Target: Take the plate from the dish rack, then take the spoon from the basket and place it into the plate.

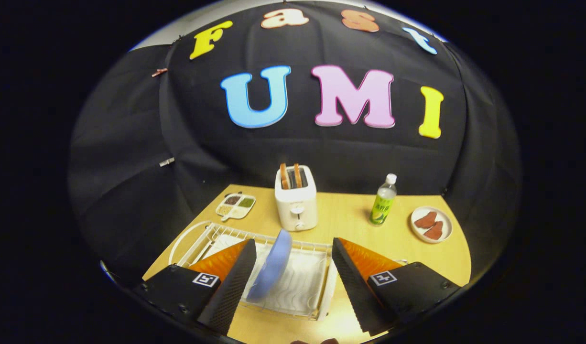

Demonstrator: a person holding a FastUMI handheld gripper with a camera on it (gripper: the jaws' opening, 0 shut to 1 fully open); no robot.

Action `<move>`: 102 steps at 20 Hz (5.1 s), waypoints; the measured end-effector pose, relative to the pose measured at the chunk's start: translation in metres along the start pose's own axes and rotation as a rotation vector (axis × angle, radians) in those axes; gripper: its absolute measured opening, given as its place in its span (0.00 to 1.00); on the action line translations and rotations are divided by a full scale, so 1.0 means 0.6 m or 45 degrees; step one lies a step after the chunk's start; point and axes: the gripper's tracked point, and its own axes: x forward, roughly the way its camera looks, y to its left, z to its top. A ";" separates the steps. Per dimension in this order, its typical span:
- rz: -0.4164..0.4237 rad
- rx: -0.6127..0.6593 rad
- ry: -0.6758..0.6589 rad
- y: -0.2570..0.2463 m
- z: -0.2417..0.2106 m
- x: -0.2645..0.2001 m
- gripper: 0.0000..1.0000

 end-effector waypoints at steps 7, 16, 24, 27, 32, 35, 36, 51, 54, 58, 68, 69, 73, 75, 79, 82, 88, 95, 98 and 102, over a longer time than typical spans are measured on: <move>-0.027 0.017 0.321 0.026 -0.114 0.123 0.98; -0.184 0.124 0.414 0.028 -0.142 0.143 0.40; -0.367 0.064 0.347 0.050 -0.108 0.127 0.35; -0.432 0.051 0.330 0.039 -0.093 0.120 0.33; -0.511 0.007 0.277 0.013 -0.076 0.104 0.30; -0.499 -0.006 0.236 -0.010 -0.080 0.096 0.28; -0.481 0.026 0.241 -0.015 -0.086 0.095 0.27; -0.056 0.428 0.232 -0.118 -0.095 -0.155 0.27; -0.021 0.503 0.283 -0.166 -0.154 -0.225 0.27; 0.014 0.623 0.415 -0.226 -0.253 -0.288 0.27; 0.043 0.659 0.519 -0.390 -0.349 -0.167 0.27; 0.075 0.672 0.525 -0.392 -0.350 -0.154 0.27; 0.130 0.589 0.592 -0.412 -0.391 -0.125 0.27; 0.175 0.559 0.617 -0.416 -0.411 -0.122 0.28; 0.197 0.532 0.618 -0.437 -0.417 -0.117 0.30; 0.200 0.453 0.521 -0.454 -0.391 -0.116 0.66; 0.315 0.096 0.197 -0.405 -0.296 -0.122 0.99; 0.403 -0.237 -0.020 -0.322 -0.228 -0.065 0.98; 0.397 -0.378 -0.073 -0.305 -0.216 -0.027 0.99; 0.347 -0.533 -0.106 -0.307 -0.217 0.018 0.97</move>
